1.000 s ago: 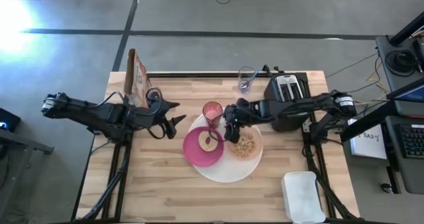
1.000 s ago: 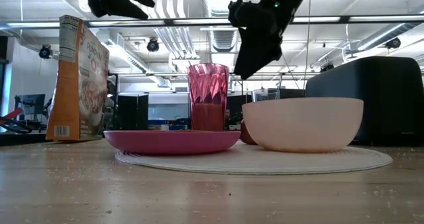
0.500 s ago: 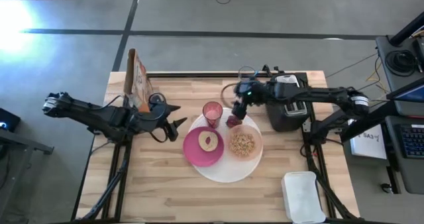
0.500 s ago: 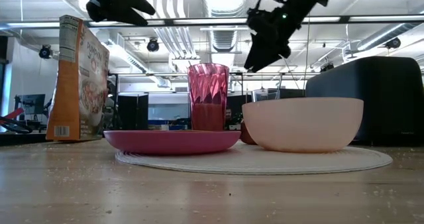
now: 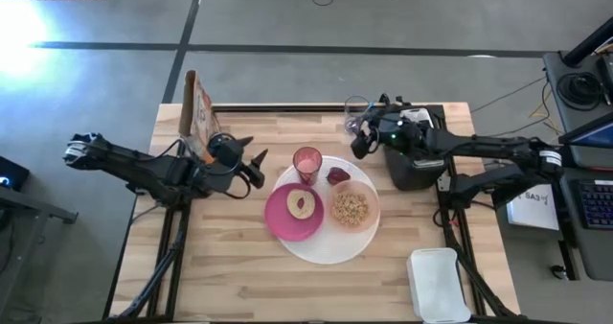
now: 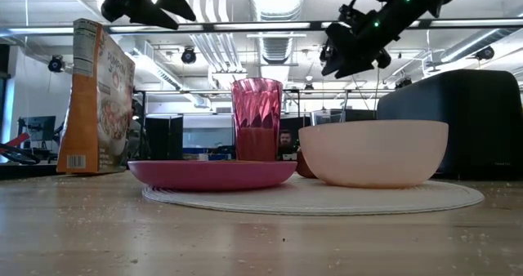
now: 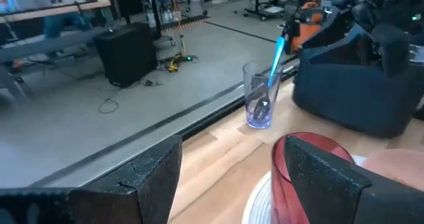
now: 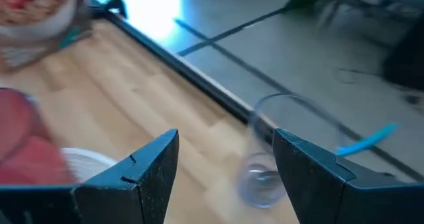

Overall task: Arrange a breakfast setting
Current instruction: Put the blue spoon on the white table mat right beside to the light orange bowl

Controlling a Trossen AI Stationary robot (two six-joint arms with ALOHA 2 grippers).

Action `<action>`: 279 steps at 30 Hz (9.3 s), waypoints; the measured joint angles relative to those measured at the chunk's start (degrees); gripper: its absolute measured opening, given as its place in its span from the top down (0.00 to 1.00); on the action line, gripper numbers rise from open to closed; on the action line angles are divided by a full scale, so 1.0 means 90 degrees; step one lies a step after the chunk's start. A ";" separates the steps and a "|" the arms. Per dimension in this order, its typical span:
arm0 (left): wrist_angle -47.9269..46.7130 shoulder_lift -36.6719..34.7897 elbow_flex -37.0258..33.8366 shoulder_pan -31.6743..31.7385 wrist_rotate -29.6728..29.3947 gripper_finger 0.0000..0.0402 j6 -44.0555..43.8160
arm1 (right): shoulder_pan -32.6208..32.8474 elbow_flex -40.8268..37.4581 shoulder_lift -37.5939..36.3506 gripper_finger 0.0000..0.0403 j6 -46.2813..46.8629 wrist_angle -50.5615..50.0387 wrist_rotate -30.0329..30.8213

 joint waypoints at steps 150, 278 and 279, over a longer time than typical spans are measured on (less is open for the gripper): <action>-0.2011 -0.0662 -0.0097 0.0017 -0.0949 0.39 0.0317 | -0.1452 0.1711 0.0493 0.98 0.1534 -0.1411 0.0018; 0.6053 0.2789 0.0323 0.1127 0.2481 0.99 0.7055 | 0.3208 0.1683 0.0736 0.98 -0.0622 0.2105 0.1741; 0.6042 0.2789 0.0323 0.1127 0.2482 0.99 0.7053 | 0.3208 0.1683 0.0736 0.98 -0.0600 0.2092 0.1739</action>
